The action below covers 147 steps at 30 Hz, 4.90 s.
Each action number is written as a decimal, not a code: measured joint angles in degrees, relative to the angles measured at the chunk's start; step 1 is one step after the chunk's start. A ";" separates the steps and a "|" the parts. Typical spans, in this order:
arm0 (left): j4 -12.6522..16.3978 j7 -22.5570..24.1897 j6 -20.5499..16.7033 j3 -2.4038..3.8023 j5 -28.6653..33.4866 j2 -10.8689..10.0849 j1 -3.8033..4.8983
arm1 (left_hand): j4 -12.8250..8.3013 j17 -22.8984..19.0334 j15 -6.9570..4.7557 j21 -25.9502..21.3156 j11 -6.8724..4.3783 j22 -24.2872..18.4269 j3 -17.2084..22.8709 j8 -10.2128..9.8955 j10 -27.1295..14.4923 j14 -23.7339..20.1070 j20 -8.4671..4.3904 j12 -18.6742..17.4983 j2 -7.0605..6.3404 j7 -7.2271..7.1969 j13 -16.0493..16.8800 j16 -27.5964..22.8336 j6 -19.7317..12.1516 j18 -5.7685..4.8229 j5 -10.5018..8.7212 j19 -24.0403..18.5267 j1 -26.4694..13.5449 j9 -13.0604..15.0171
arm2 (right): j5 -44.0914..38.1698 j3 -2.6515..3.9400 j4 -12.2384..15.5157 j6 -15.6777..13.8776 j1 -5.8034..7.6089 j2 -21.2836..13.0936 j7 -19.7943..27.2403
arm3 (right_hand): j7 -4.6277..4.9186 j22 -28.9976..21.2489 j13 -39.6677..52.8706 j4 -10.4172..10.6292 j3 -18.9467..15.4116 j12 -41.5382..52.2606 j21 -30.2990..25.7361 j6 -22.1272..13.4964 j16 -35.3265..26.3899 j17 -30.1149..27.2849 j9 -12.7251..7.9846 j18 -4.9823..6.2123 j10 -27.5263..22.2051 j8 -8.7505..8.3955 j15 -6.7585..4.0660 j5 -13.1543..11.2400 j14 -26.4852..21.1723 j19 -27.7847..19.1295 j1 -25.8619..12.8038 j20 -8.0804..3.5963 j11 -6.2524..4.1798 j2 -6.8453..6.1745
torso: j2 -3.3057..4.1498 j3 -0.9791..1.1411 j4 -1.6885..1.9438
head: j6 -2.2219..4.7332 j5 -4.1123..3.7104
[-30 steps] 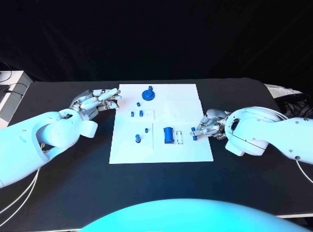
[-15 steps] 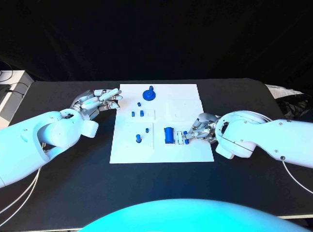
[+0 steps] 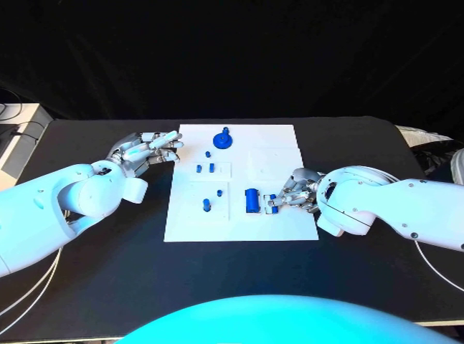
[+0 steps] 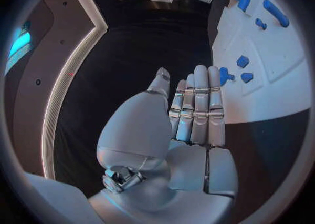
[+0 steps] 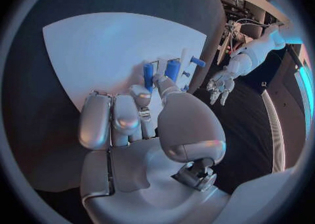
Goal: Assemble the parts on the task board
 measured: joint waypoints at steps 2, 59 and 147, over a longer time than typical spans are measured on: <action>-0.01 -0.03 0.00 0.00 0.00 0.00 0.00 | 0.00 0.00 0.00 0.00 0.00 0.00 0.00 0.00 0.00 0.00 0.00 0.00 0.00 0.00 0.00 0.00 0.00 0.00 0.00 0.00 0.00 0.00 | -0.07 0.03 0.23 -0.25 0.00 -0.01 0.09 | 0.00 0.00 0.00 -0.54 0.54 0.00 0.00 0.00 0.00 -0.11 -0.07 0.00 -0.03 -0.02 0.00 -0.12 0.00 0.00 -0.06 0.00 0.03 -0.06 | 0.00 -0.01 0.00 | 0.00 0.07; -0.10 -0.85 0.29 0.00 -0.23 -0.15 0.00 | 0.17 -0.01 0.00 -0.22 0.00 0.07 -0.16 0.00 0.00 0.00 0.00 0.00 0.00 0.00 0.00 0.00 0.00 0.00 0.00 0.00 0.00 0.00 | -1.07 0.16 -0.09 0.17 -0.03 0.77 0.87 | -0.52 0.02 -0.15 -3.64 -1.60 0.00 -0.24 1.77 -0.23 -0.31 -4.32 -0.02 -0.08 -1.16 0.01 -4.06 0.01 0.00 -0.01 0.00 -0.12 1.03 | -0.05 -0.05 -0.03 | 0.01 0.50; -0.60 -1.51 0.52 0.00 -1.05 0.17 -0.18 | 0.48 -0.02 0.00 -0.44 0.00 0.10 -0.48 0.00 0.00 0.00 0.00 0.00 0.48 0.00 0.00 0.00 0.00 0.00 0.00 0.00 0.02 0.00 | 1.66 0.05 -0.17 -0.33 -1.04 -1.25 5.73 | 0.07 0.02 -0.62 -2.06 -2.68 -1.31 -1.50 1.76 -0.90 -0.89 -5.46 -0.01 -0.67 -1.14 0.00 -16.94 -0.02 0.00 -0.71 0.00 0.21 0.19 | -0.13 -0.02 -0.06 | 0.01 0.46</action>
